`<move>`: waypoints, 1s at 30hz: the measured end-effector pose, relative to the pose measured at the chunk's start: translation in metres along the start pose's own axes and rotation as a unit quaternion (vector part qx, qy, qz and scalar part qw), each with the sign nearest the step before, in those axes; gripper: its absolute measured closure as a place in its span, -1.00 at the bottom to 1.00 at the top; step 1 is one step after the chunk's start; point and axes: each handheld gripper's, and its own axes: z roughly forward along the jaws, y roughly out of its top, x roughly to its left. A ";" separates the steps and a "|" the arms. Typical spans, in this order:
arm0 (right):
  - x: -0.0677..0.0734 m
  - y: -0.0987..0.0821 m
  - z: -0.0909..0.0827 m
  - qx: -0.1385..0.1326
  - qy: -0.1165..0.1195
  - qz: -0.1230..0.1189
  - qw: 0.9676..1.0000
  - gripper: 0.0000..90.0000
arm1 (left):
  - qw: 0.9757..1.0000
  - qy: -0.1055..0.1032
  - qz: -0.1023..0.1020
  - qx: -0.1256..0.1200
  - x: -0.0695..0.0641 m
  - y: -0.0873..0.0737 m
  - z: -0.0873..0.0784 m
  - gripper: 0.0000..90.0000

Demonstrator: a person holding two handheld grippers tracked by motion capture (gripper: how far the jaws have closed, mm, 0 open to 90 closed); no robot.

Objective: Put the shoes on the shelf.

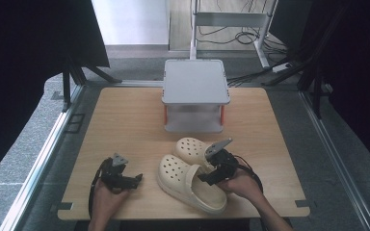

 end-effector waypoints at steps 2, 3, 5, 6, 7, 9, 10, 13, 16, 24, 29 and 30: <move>0.002 0.003 0.003 0.004 -0.009 -0.002 1.000 -0.33 | 1.000 -0.001 0.000 -0.001 0.000 0.000 0.000 -1.00; 0.003 0.004 0.004 0.005 -0.009 -0.003 1.000 -0.25 | 1.000 -0.001 0.000 -0.001 0.000 0.000 0.000 -1.00; 0.004 0.006 0.006 0.008 -0.006 -0.004 1.000 -0.17 | 1.000 0.000 0.000 0.000 0.000 0.000 0.000 -1.00; 0.005 0.007 0.008 0.010 -0.011 -0.003 1.000 -0.11 | 1.000 0.000 0.000 0.000 0.000 0.000 0.000 -1.00; 0.005 0.008 0.009 0.012 -0.013 -0.003 1.000 -0.08 | 1.000 -0.001 0.000 -0.001 0.000 0.000 0.000 -1.00; 0.007 0.011 0.011 0.017 -0.008 -0.004 1.000 -0.03 | 1.000 -0.001 0.000 0.000 0.000 0.000 0.000 -1.00; 0.009 0.012 0.013 0.021 -0.018 -0.005 1.000 -0.01 | 1.000 -0.001 0.000 0.000 0.000 0.000 0.000 -1.00; 0.011 0.016 0.018 0.036 -0.026 -0.008 0.999 0.02 | 1.000 0.000 0.000 0.000 0.000 0.000 0.000 -1.00; 0.010 0.019 0.021 0.041 -0.024 -0.004 0.999 0.09 | 1.000 0.000 0.000 -0.001 0.000 0.000 0.000 -1.00; 0.010 0.021 0.021 0.053 -0.028 0.012 0.998 0.44 | 1.000 0.000 0.000 0.000 0.000 0.000 0.000 -1.00; 0.011 0.022 0.020 0.055 -0.026 0.020 0.998 0.45 | 1.000 -0.001 -0.001 -0.001 0.000 0.000 0.000 -1.00; 0.010 0.022 0.017 0.052 -0.020 0.025 0.998 0.46 | 1.000 -0.001 -0.001 -0.001 0.000 0.000 0.000 -1.00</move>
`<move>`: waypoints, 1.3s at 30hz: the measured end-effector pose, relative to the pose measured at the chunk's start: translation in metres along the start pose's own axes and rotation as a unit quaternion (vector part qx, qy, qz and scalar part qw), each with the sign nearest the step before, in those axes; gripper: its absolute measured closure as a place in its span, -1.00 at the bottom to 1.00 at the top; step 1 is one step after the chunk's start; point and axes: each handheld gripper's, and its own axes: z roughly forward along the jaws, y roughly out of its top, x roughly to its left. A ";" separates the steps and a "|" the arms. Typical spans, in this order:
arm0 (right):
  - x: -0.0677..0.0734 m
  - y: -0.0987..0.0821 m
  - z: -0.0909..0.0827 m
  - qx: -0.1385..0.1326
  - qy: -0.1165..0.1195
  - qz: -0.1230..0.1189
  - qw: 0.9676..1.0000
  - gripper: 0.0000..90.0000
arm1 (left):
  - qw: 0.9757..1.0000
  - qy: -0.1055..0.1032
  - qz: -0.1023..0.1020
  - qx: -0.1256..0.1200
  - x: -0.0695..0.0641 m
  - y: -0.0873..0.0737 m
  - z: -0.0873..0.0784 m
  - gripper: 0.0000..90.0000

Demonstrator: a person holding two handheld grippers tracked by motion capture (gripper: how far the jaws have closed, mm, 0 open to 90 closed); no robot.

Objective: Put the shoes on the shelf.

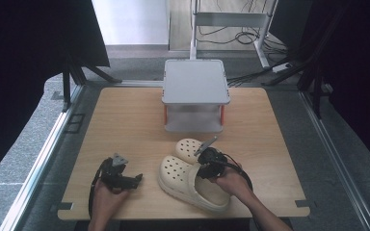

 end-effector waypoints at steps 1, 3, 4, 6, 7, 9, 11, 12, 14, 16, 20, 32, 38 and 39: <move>0.000 0.001 -0.002 -0.002 0.003 0.001 1.000 0.46 | 1.000 0.000 0.000 0.000 0.000 0.000 0.000 -1.00; 0.000 0.002 -0.008 -0.004 0.009 0.002 1.000 0.46 | 1.000 0.000 0.000 0.000 0.000 0.000 0.000 -1.00; 0.001 0.003 -0.011 -0.005 0.008 0.002 1.000 0.46 | 1.000 0.000 0.000 0.000 0.000 0.000 0.000 -1.00; 0.002 0.005 -0.017 -0.004 0.008 0.001 1.000 0.46 | 1.000 0.000 0.000 0.000 0.000 0.000 0.000 -1.00; 0.002 0.005 -0.020 -0.004 0.008 0.001 1.000 0.46 | 1.000 0.000 0.000 0.000 0.000 0.000 0.000 -1.00; 0.002 0.006 -0.023 -0.005 0.007 0.001 1.000 0.45 | 1.000 0.001 0.000 0.001 0.000 0.000 0.000 -1.00; 0.000 0.008 -0.033 -0.010 0.010 0.006 1.000 0.45 | 1.000 0.000 0.000 -0.001 0.000 0.000 0.000 -1.00; 0.000 0.008 -0.033 -0.010 0.010 0.006 1.000 0.45 | 1.000 0.000 0.000 -0.001 0.000 0.000 0.000 -1.00; -0.002 0.010 -0.042 -0.015 0.009 0.011 1.000 0.45 | 1.000 0.000 0.000 0.000 0.000 0.000 0.000 -1.00; -0.004 0.011 -0.049 -0.018 0.008 0.015 1.000 0.45 | 1.000 0.000 0.000 0.001 0.000 0.000 0.000 -1.00; -0.006 0.014 -0.061 -0.021 0.004 0.025 0.999 0.45 | 1.000 0.001 0.002 0.002 0.000 0.000 0.000 -1.00; -0.014 0.035 -0.101 -0.040 -0.007 0.045 0.998 0.45 | 1.000 0.001 0.002 0.002 0.000 0.000 0.000 -1.00; -0.019 0.049 -0.119 -0.045 -0.016 0.057 0.997 0.45 | 1.000 0.001 0.002 0.001 0.000 0.000 0.000 -1.00; -0.020 0.052 -0.122 -0.046 -0.018 0.059 0.997 0.45 | 1.000 0.001 0.002 0.002 0.000 0.000 0.000 -1.00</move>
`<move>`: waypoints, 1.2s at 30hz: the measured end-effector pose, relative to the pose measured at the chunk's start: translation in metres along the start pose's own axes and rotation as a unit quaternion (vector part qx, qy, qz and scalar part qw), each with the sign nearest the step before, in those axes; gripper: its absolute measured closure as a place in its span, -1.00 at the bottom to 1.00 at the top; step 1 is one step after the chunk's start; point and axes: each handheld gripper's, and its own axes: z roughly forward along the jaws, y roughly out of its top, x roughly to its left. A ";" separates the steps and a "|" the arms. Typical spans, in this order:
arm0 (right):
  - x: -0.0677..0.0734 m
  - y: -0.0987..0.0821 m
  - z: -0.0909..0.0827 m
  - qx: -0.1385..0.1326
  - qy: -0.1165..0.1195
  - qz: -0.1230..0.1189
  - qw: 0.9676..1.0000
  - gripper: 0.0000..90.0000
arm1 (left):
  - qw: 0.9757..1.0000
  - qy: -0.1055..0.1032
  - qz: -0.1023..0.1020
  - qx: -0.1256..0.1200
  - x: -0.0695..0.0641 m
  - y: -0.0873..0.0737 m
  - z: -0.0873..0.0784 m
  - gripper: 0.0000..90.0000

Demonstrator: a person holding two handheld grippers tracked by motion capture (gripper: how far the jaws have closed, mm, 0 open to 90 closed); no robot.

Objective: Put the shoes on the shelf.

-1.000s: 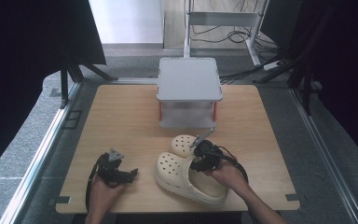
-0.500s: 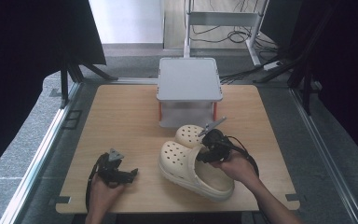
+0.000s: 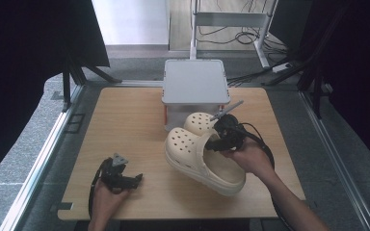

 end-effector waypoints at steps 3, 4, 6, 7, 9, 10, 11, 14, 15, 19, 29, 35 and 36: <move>-0.001 0.009 -0.008 -0.005 -0.010 0.004 1.000 0.45 | 1.000 0.000 0.000 0.000 0.000 0.000 0.000 -1.00; -0.002 0.013 -0.011 -0.006 -0.014 0.006 1.000 0.45 | 1.000 -0.001 0.000 -0.001 0.000 0.000 0.000 -1.00; -0.002 0.019 -0.015 -0.008 -0.023 0.010 1.000 0.45 | 1.000 -0.001 -0.001 -0.001 0.000 0.000 0.000 -1.00; -0.003 0.023 -0.017 -0.009 -0.023 0.015 1.000 0.45 | 1.000 0.000 0.000 0.000 0.000 0.000 0.000 -1.00; -0.006 0.030 -0.021 -0.012 -0.029 0.020 0.999 0.45 | 1.000 0.000 0.000 0.000 0.000 0.000 0.000 -1.00; -0.007 0.034 -0.022 -0.014 -0.032 0.025 0.999 0.45 | 1.000 0.000 0.000 0.000 0.000 0.000 0.000 -1.00; -0.009 0.038 -0.023 -0.017 -0.036 0.025 0.999 0.45 | 1.000 0.000 0.000 0.000 0.000 0.000 0.000 -1.00; -0.014 0.051 -0.026 -0.022 -0.050 0.036 0.998 0.45 | 1.000 -0.001 -0.001 -0.001 0.000 0.000 0.000 -1.00; -0.015 0.056 -0.026 -0.023 -0.053 0.041 0.998 0.45 | 1.000 -0.001 -0.001 -0.001 0.000 0.000 0.000 -1.00; -0.021 0.075 -0.026 -0.028 -0.069 0.056 0.996 0.44 | 1.000 -0.001 -0.001 -0.001 0.000 0.000 0.000 -1.00; -0.046 0.122 -0.009 -0.030 -0.105 0.116 0.987 0.44 | 1.000 -0.001 0.001 0.000 0.000 0.000 0.000 -1.00; -0.063 0.146 0.001 -0.037 -0.121 0.152 0.980 0.44 | 1.000 -0.001 0.000 -0.001 0.000 0.000 0.000 -1.00; -0.066 0.150 0.002 -0.038 -0.123 0.158 0.979 0.44 | 1.000 -0.001 0.000 0.000 0.000 0.000 0.000 -1.00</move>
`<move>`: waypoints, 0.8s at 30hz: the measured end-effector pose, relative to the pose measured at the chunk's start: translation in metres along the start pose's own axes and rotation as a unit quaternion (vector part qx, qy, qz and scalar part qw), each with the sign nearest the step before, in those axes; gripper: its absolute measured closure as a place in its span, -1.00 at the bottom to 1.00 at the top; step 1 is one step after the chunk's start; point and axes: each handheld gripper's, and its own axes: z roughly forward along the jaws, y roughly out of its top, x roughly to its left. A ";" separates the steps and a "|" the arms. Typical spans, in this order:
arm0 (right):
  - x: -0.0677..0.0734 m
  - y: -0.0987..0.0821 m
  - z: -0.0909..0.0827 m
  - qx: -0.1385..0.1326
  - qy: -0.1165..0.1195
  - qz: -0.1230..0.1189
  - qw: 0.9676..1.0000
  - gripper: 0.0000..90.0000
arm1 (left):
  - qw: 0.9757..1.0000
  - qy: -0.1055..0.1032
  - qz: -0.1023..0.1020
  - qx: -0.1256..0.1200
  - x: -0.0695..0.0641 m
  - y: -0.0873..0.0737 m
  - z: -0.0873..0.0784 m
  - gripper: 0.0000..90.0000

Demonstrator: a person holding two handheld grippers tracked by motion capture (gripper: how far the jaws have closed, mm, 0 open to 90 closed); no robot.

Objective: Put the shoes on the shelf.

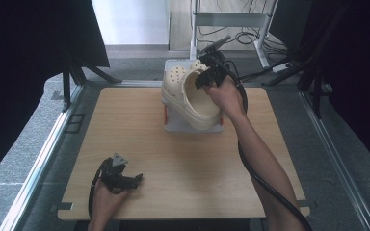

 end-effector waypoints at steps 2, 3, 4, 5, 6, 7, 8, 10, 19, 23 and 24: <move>-0.002 0.008 0.005 -0.001 -0.002 0.013 1.000 0.44 | 1.000 0.000 0.000 0.000 0.000 0.000 0.000 -1.00; -0.002 0.008 0.005 -0.001 -0.002 0.013 1.000 0.44 | 1.000 0.000 0.000 0.000 0.000 0.000 0.000 -1.00; -0.005 0.015 0.010 -0.003 -0.004 0.024 1.000 0.44 | 1.000 0.000 0.000 0.000 0.000 0.000 0.000 -1.00; -0.005 0.015 0.010 -0.003 -0.004 0.024 1.000 0.44 | 1.000 0.000 0.000 0.000 0.000 0.000 0.000 -1.00; -0.007 0.018 0.012 -0.005 -0.006 0.032 0.999 0.44 | 1.000 0.000 0.000 0.000 0.000 0.000 0.000 -1.00; -0.010 0.024 0.016 -0.008 -0.009 0.044 0.999 0.44 | 1.000 0.000 0.000 0.000 0.000 0.000 0.000 -1.00; -0.011 0.027 0.018 -0.010 -0.011 0.050 0.999 0.44 | 1.000 0.000 0.000 0.000 0.000 0.000 0.000 -1.00; -0.013 0.034 0.022 -0.012 -0.017 0.059 0.998 0.44 | 1.000 0.000 0.000 0.000 0.000 0.000 0.000 -1.00; -0.026 0.055 0.045 -0.021 -0.038 0.100 0.994 0.44 | 1.000 -0.002 0.001 0.000 0.000 0.000 0.000 -1.00; -0.030 0.060 0.054 -0.026 -0.039 0.116 0.992 0.45 | 1.000 -0.002 0.001 0.000 0.000 0.000 0.000 -1.00; -0.032 0.061 0.058 -0.029 -0.040 0.120 0.991 0.45 | 1.000 -0.002 0.001 0.001 0.000 0.000 0.000 -1.00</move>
